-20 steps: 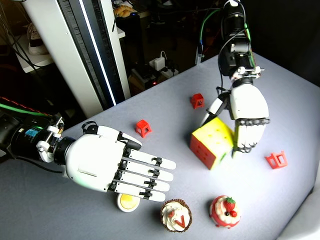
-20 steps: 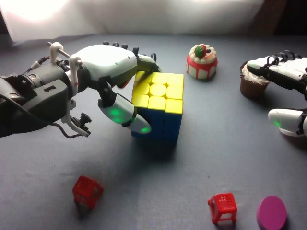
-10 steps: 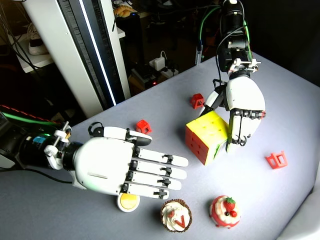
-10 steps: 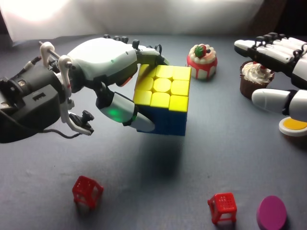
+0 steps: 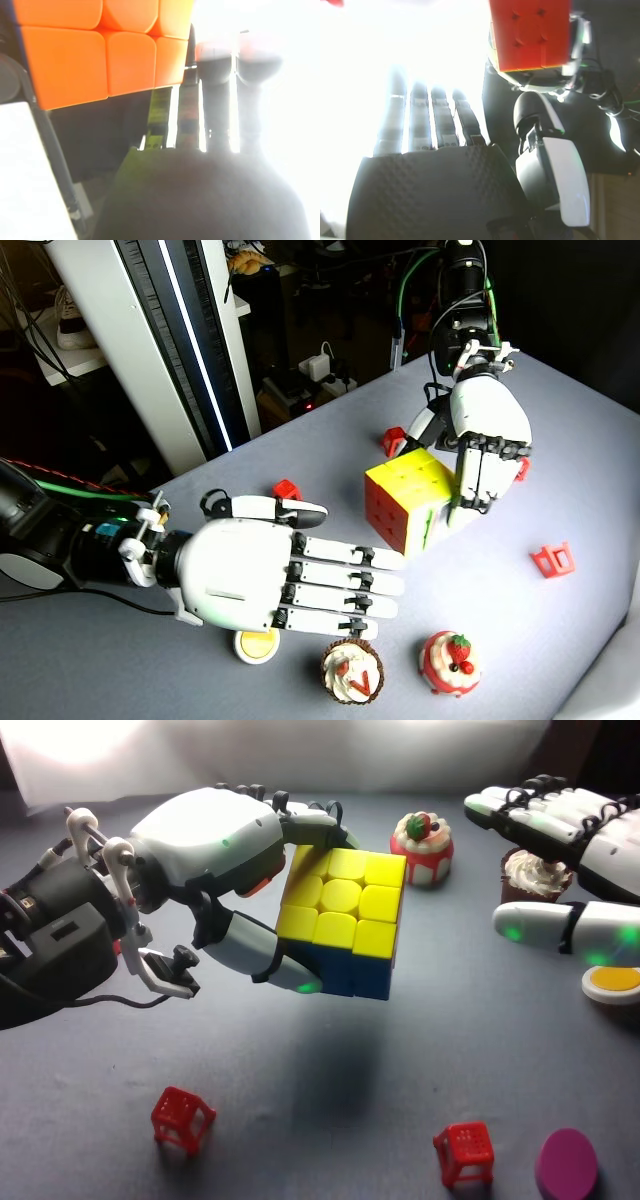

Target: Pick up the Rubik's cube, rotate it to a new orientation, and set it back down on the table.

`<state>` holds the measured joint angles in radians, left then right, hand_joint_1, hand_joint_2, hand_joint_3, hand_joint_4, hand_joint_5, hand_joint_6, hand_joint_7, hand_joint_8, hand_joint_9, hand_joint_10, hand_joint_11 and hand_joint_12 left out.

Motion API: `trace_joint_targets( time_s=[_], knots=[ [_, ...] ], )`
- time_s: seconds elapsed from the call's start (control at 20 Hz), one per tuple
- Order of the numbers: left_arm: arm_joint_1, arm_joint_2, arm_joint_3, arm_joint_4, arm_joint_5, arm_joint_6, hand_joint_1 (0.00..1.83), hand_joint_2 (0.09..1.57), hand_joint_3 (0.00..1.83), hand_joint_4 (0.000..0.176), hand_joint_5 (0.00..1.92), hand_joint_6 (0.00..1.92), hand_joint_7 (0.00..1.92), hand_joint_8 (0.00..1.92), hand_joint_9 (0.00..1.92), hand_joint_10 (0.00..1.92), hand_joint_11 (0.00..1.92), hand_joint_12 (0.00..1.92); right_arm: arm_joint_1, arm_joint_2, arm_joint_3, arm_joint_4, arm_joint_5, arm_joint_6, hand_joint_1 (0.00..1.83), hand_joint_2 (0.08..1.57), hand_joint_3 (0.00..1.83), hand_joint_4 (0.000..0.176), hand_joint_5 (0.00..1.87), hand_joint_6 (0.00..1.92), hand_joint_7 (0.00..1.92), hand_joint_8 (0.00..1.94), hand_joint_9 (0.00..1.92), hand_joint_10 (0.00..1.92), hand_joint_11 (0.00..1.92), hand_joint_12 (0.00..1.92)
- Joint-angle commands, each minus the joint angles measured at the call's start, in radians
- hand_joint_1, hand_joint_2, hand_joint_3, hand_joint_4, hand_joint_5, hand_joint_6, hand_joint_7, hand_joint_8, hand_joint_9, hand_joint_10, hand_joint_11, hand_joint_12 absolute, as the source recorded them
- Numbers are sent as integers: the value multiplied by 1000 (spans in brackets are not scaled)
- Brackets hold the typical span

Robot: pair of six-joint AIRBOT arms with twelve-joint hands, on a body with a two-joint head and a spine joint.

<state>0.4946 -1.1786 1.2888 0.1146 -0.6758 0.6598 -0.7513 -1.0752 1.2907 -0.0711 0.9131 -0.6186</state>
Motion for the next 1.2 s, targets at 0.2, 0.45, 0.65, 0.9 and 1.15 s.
trace_joint_targets(
  time_s=[0.2,0.45,0.65,0.9,1.15],
  knots=[
    [-8,13,-11,-13,-193,-17,1152,713,1282,0,778,1802,875,1921,1009,1921,1116,1921,26,-36,47,13,93,6,0,1205,0,0,14,2,12,0,0,1,0,8],
    [-9,19,-19,-5,-213,-21,1177,650,1354,0,840,1791,926,1878,1127,1921,1230,1921,26,-66,78,5,81,6,0,1206,0,0,0,0,0,0,0,0,0,0],
    [-11,21,-21,-2,-221,-22,1125,671,1110,0,903,1573,1001,1871,1091,1921,1186,1921,34,-96,107,-9,62,6,0,1196,0,0,0,0,0,0,0,0,0,0],
    [-13,22,-23,-3,-239,-27,1140,838,725,0,869,1335,1012,1910,1176,1921,1256,1921,42,-120,124,-28,51,6,0,1236,6,0,102,43,44,18,0,0,0,0],
    [-21,26,-26,7,-246,-28,1117,727,945,0,901,1459,1143,1921,1242,1921,1327,1921,74,-131,135,-59,40,6,0,1234,5,0,35,13,0,0,0,0,0,0]
  ],
)
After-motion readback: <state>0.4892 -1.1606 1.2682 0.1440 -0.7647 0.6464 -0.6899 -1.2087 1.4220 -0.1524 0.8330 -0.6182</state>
